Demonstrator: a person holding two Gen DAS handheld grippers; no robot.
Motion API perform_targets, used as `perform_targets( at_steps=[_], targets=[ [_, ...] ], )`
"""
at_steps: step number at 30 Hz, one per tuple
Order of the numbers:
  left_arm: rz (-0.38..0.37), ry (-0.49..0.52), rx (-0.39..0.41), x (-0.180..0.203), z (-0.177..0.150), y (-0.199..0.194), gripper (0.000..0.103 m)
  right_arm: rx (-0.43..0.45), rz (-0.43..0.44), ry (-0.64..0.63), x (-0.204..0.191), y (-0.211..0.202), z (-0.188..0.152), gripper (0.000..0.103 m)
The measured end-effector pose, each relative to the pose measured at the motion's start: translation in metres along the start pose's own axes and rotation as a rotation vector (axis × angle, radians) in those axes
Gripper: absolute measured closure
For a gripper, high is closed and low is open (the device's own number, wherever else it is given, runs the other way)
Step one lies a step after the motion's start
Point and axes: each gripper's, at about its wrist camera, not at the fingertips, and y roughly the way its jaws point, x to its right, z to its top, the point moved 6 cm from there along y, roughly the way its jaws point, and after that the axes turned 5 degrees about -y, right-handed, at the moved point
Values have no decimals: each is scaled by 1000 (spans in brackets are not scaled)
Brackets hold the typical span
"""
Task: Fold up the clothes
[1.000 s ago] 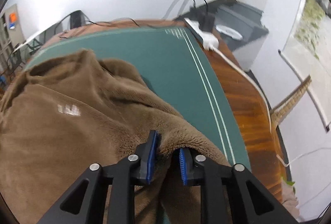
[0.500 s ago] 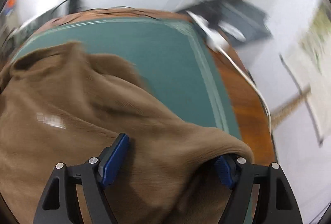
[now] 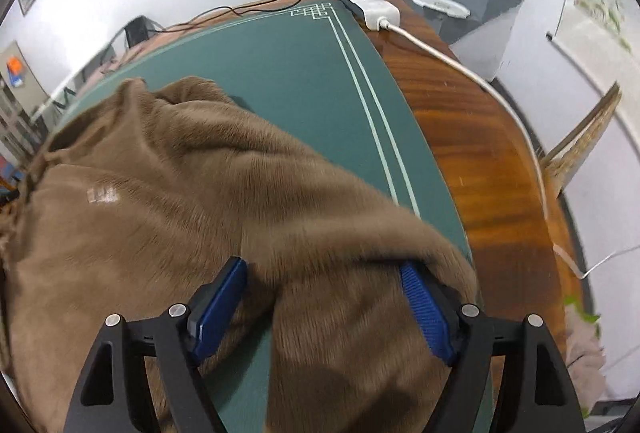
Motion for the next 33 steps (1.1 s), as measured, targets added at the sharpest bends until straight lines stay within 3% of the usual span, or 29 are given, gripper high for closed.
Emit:
perform_targets(
  at_steps=[4, 7, 10, 15, 19, 24, 30, 33],
  targets=[
    [-47, 29, -19, 6, -27, -25, 1, 34, -23, 4, -2, -26, -17, 22],
    [-104, 47, -52, 18, -52, -37, 1, 81, -21, -51, -25, -47, -18, 22],
    [-162, 84, -83, 37, -78, -49, 1, 104, 56, -157, -79, -63, -15, 22],
    [-226, 196, -121, 68, -128, -69, 1, 70, 188, -460, -204, -66, -22, 21],
    [-257, 255, -132, 79, -163, -83, 1, 22, 204, -574, -262, -50, -37, 21],
    [-239, 268, -158, 73, -187, -77, 1, -70, 114, -547, -251, -8, -48, 21],
    [-268, 212, -174, 62, -192, -72, 1, -45, 16, -335, -173, 2, -31, 17],
    [-267, 201, -161, 62, -190, -77, 1, -45, 33, -321, -164, -2, -35, 17]
  ],
)
